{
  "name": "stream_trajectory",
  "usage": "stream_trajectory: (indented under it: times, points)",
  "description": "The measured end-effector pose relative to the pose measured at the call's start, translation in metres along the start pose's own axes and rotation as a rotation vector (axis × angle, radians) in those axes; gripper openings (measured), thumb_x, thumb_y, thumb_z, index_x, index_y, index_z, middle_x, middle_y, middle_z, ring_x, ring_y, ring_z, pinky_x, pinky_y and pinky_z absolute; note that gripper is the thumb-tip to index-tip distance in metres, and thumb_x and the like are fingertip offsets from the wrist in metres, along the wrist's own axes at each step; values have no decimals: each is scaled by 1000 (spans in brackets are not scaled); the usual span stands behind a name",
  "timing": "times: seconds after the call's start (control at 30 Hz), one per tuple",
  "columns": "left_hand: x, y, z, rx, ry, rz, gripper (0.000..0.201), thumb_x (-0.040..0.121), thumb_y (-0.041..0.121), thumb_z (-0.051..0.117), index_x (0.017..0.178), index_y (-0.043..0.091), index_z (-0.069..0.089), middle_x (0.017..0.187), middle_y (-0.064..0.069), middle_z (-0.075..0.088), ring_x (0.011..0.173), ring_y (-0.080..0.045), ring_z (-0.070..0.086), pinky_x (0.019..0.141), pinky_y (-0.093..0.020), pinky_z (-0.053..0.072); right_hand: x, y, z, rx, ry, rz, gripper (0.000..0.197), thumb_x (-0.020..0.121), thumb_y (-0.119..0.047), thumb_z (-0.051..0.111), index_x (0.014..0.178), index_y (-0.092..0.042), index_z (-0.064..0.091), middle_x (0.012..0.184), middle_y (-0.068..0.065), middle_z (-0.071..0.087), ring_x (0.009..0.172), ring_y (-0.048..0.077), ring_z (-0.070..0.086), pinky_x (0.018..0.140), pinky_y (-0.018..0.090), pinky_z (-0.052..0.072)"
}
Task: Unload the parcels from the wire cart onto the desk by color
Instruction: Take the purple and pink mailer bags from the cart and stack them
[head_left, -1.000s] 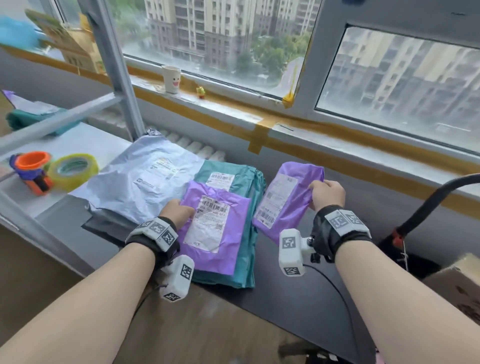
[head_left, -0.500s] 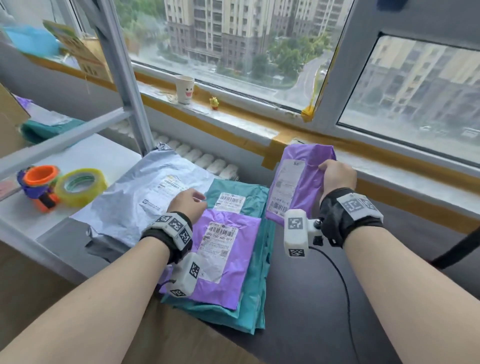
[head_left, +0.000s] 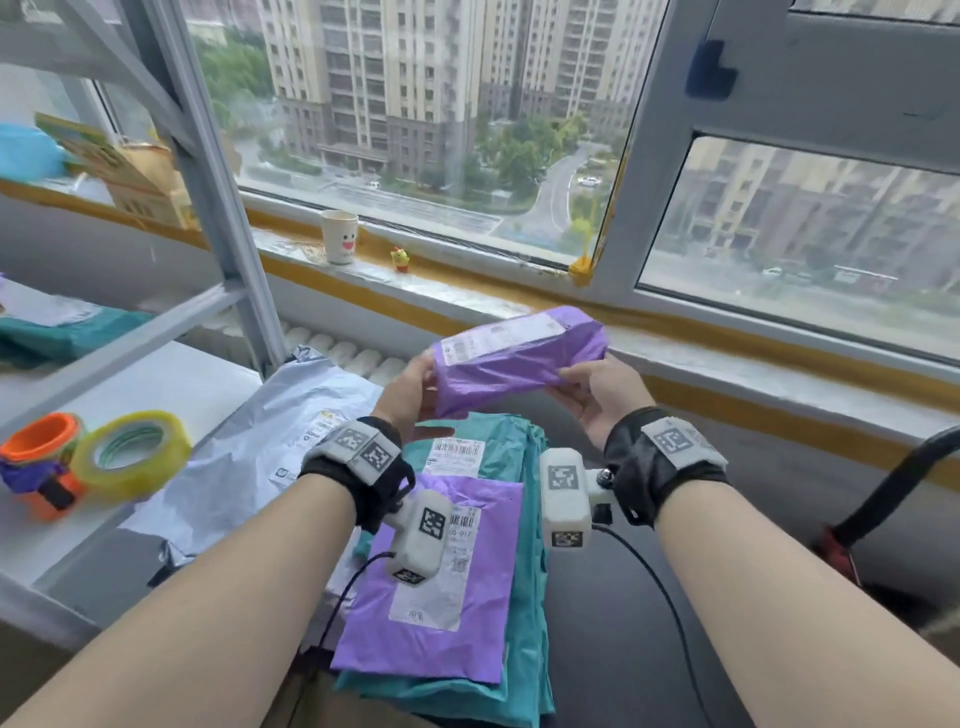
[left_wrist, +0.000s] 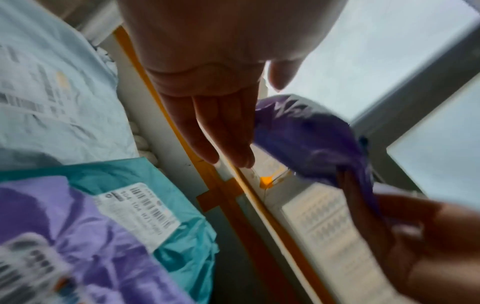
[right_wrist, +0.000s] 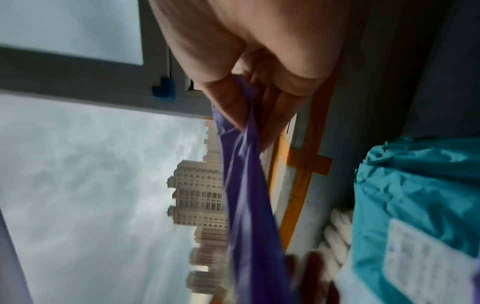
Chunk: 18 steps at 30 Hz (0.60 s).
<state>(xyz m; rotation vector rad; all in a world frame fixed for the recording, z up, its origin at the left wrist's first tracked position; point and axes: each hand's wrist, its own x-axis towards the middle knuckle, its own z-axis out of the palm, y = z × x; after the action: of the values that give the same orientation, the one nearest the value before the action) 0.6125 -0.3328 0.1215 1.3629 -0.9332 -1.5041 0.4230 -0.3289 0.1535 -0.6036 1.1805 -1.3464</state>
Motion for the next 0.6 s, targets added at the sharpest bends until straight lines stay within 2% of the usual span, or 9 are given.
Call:
stream_trajectory:
  times: [0.07,0.13,0.17,0.23,0.3,0.37,0.47,0.53,0.6]
  points:
    - [5,4,-6,-84,32,15,33,92,45,51,101,15,61,98,-9,66,80,-19,66,64,-33,58,-4,8,2,-194,-121,25,34,80,23,46,95,-6,55,88,12,64,64,19,65,57,26,59]
    - [11,8,-12,-91,98,76,11,91,22,59,95,12,58,99,-11,64,60,-12,66,55,-28,58,-6,15,2,-383,-157,57,40,77,27,44,101,-4,54,91,14,60,70,21,62,61,28,58]
    - [14,10,-16,-93,121,100,11,90,12,59,100,9,58,96,-10,64,51,-9,64,51,-26,56,-3,18,0,-469,-115,52,43,76,27,41,104,-4,52,88,14,59,69,21,60,62,29,56]
    - [22,15,-27,-73,101,113,32,90,5,58,121,6,52,91,-6,63,45,-7,61,47,-23,55,7,18,-6,-563,49,-4,39,81,21,38,106,-5,50,80,11,56,65,20,54,61,31,49]
    - [27,19,-38,47,7,103,42,89,2,58,129,8,49,89,-3,62,43,-7,60,44,-20,54,17,14,-10,-593,160,-92,30,86,13,39,101,-9,54,86,12,59,65,18,51,60,28,42]
    - [30,22,-44,222,-99,93,40,87,0,59,126,11,54,85,-1,62,49,-9,61,46,-19,53,24,13,-9,-634,153,-162,24,90,3,46,101,-14,59,104,11,62,73,16,54,65,27,43]
    - [37,25,-41,342,-194,121,36,86,0,62,118,16,61,89,-3,65,61,-8,62,55,-19,54,23,17,2,-801,-74,-145,37,82,-14,70,117,-10,60,112,4,63,95,19,62,84,31,50]
    - [45,24,-40,293,-111,206,37,83,2,66,119,12,61,93,-7,64,63,-6,63,57,-18,54,21,26,12,-930,-190,-37,34,67,-12,80,100,-10,69,103,10,70,92,25,67,87,41,55]
    - [57,22,-44,263,38,247,49,81,10,71,128,12,55,107,-11,64,82,-17,64,68,-26,56,24,37,23,-858,-151,-2,20,69,0,76,83,-11,68,93,12,71,86,27,67,83,43,56]
